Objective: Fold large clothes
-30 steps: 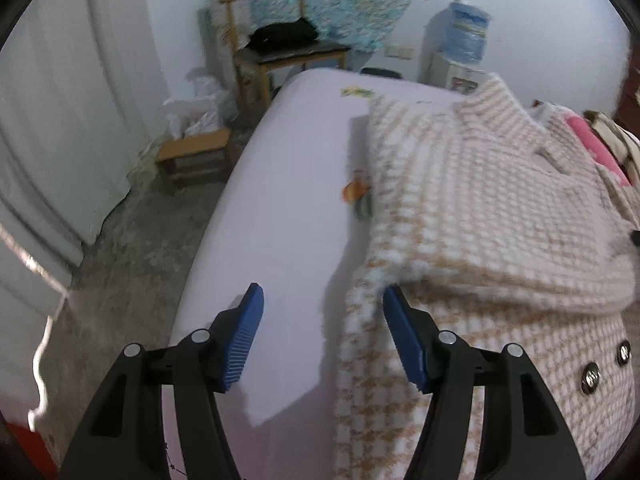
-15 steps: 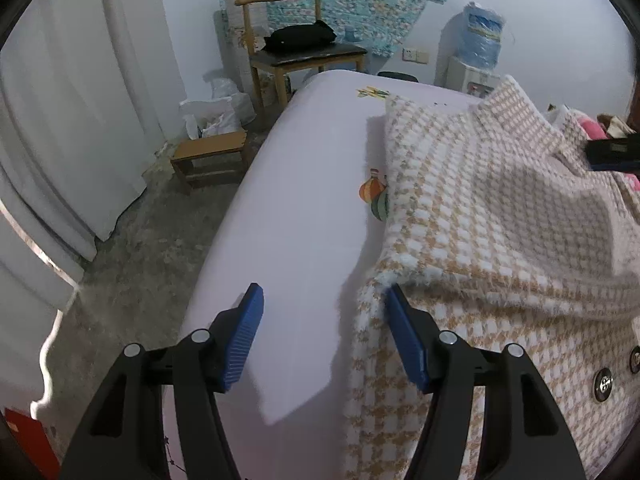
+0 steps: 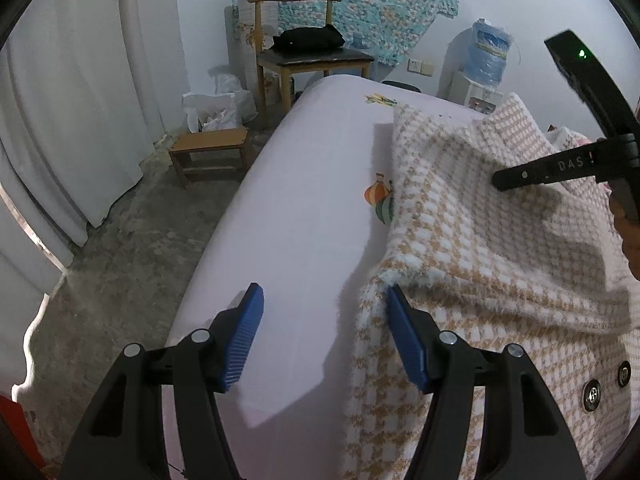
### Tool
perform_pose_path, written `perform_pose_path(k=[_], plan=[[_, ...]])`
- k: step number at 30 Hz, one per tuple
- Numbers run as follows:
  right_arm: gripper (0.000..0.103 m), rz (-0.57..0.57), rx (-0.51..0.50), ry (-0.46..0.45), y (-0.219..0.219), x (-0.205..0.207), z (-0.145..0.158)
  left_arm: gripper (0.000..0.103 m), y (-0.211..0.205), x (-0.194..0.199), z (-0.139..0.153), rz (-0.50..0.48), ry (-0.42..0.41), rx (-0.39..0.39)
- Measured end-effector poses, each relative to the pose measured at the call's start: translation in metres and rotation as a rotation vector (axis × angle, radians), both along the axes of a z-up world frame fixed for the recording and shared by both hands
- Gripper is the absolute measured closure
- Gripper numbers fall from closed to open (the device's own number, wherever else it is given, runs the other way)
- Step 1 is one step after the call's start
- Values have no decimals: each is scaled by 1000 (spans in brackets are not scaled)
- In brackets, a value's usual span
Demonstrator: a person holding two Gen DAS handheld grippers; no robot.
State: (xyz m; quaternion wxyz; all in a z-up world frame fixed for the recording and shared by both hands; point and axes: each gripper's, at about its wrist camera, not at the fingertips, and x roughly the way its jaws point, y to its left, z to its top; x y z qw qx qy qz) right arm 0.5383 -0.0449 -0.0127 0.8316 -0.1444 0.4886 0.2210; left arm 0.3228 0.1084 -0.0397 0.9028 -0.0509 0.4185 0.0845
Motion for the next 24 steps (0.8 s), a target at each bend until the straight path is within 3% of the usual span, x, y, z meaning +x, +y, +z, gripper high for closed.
perform_pose_path(k=[5,7,10,11,12,14,16,18,20,24], plan=[[97,25,-26,-50,27,14,10,42,3,-1,0,22,4,4],[97,37,-87,-59,38,17,2,42,2,-3,-1,23,8,9],[90,20,-95,-72,33,13,3,42,0,-2,-1,20,15,23],[83,7,-74,-73,28,13,7,42,-1,-2,-1,18,16,25],[78,-26,-42,-83,13,7,19,42,-1,-2,-1,16,16,26],[53,-95,55,-125,-29,-13,49,42,-1,-3,0,13,16,23],[46,-167,130,-159,-73,-33,71,42,0,-3,0,12,14,17],[45,-301,196,-168,-135,-61,87,42,1,-2,1,13,14,15],[45,-437,231,-138,-186,-80,84,42,1,-2,1,14,15,15],[44,-596,279,-30,-247,-110,49,42,1,-2,1,14,19,16]])
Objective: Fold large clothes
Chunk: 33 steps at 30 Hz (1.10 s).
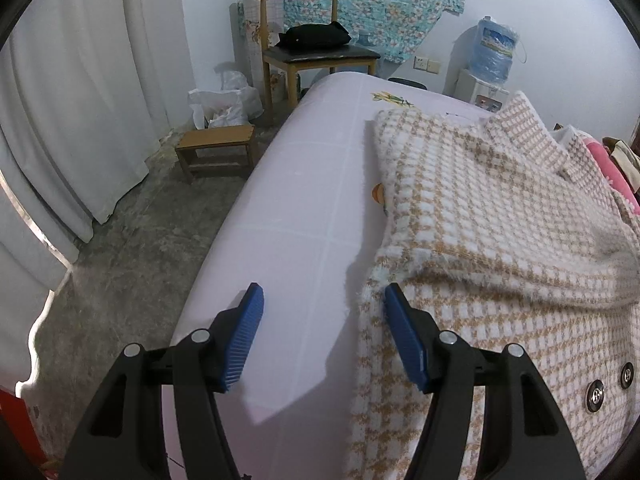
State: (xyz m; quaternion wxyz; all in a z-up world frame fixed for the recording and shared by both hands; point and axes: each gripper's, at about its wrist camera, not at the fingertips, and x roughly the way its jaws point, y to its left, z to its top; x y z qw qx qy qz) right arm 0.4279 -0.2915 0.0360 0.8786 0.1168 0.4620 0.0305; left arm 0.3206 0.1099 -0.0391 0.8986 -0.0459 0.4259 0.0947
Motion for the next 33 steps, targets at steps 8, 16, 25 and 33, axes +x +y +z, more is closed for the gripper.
perform_pose_path(k=[8,16,25,33], plan=[[87,-45,-83,74,-10,-15,-53,42,-5,-1,-1,8,19,22],[91,-47,-141,25,-16,-8,-48,42,-4,-7,3,-11,10,15],[51,66,-318,-134,37,-58,-20,42,-6,-18,69,-156,-111,-62],[45,181,-295,-97,67,-56,-59,42,-50,99,42,-286,53,-197]])
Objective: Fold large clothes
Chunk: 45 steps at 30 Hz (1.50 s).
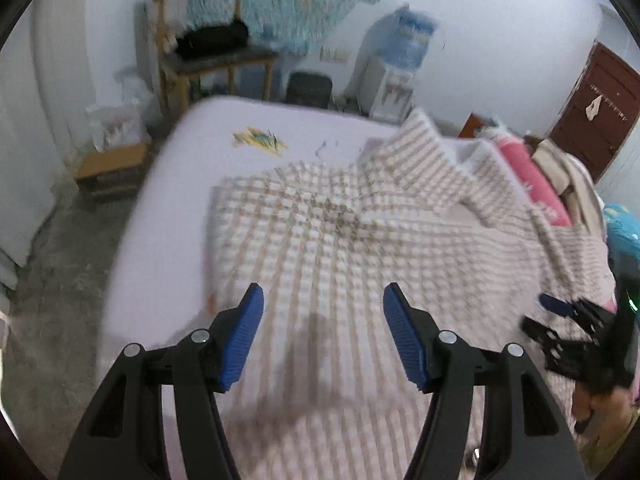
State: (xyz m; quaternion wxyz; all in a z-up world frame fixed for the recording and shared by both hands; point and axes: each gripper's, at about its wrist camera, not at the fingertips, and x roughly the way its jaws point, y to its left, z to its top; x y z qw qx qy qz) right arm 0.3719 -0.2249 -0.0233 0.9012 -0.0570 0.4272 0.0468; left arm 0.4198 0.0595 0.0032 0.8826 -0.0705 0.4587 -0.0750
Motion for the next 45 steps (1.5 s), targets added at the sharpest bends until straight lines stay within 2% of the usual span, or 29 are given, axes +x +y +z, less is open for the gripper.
perform_pose_path(k=[2,3,4,7,9,13,15,17,21,24,26,29,32,33,35,39,45], plan=[[45,0,16,11,-4,-3,2,42,5,24,-20,30,55,26],[45,1,23,18,-5,-3,5,43,10,33,-29,43,82,14],[45,5,27,23,-11,-1,6,43,16,35,-28,54,57,-13],[45,-11,63,57,-21,8,14,43,20,38,-24,58,67,-47],[44,-22,119,34,-27,17,30,43,18,39,-16,58,47,-46],[43,-45,61,-27,-20,40,41,42,-2,55,-10,40,32,24],[43,-70,58,7,-19,56,29,42,-7,70,-18,64,68,70],[42,-102,14,41,-21,60,15,41,-6,80,-30,105,104,112],[41,-124,-8,25,-16,47,23,41,-3,66,-18,120,76,128],[39,-73,8,-5,-6,22,37,41,-11,37,-1,90,17,144],[33,-40,-13,-12,4,10,35,38,-19,18,3,61,12,134],[31,-36,-76,59,16,10,9,32,-39,1,-6,20,34,160],[29,-78,-39,63,11,5,7,29,-51,-10,-31,6,73,228],[29,-101,-10,62,6,-2,14,28,-54,-17,-34,8,31,251],[28,-116,61,41,-7,-21,29,25,-56,-22,-36,8,-3,281],[26,-177,98,25,-38,-55,44,22,-55,-23,-37,21,-12,270],[26,-384,219,8,-137,-98,61,20,-57,-26,-39,23,-32,266]])
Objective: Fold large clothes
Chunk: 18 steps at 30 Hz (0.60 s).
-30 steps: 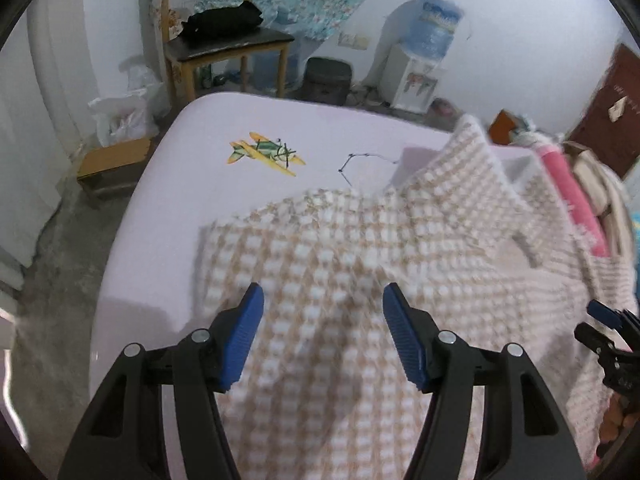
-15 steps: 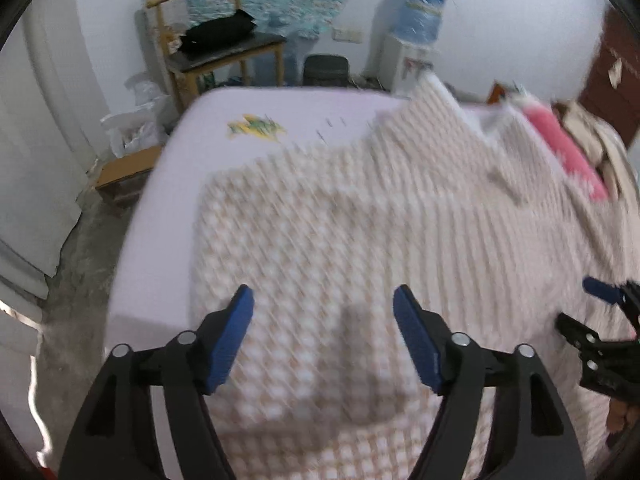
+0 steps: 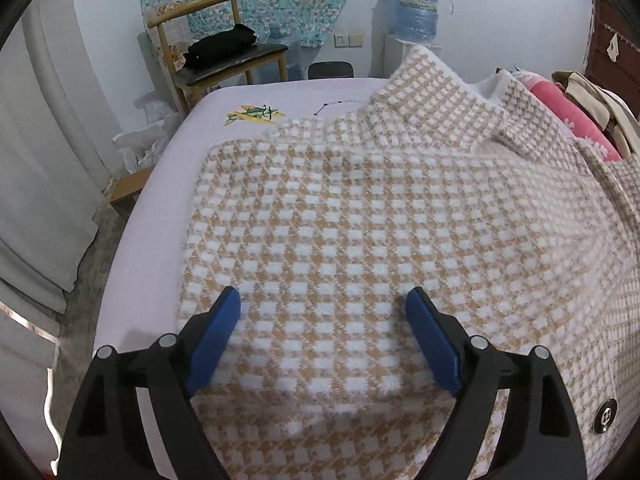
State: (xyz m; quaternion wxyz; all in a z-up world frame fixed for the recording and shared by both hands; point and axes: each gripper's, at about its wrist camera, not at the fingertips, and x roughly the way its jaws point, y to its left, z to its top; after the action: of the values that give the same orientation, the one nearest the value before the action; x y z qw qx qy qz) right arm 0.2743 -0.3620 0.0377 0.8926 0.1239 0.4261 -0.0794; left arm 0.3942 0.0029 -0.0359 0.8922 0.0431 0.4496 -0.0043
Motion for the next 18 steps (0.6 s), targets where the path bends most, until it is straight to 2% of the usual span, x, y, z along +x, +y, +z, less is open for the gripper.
perform_pose_path(k=[2,6,12,18], plan=[[26,-94,65,-22,-42,-14,7,19,2,0,-1,1,-2,-2],[26,-256,123,-88,-113,-35,18,18,2,1,-1,1,-5,-10],[27,-469,261,-154,-216,-54,14,16,1,-1,-1,-2,-11,-14],[42,-586,367,-169,-280,-46,-1,15,0,0,-1,0,-7,-16]])
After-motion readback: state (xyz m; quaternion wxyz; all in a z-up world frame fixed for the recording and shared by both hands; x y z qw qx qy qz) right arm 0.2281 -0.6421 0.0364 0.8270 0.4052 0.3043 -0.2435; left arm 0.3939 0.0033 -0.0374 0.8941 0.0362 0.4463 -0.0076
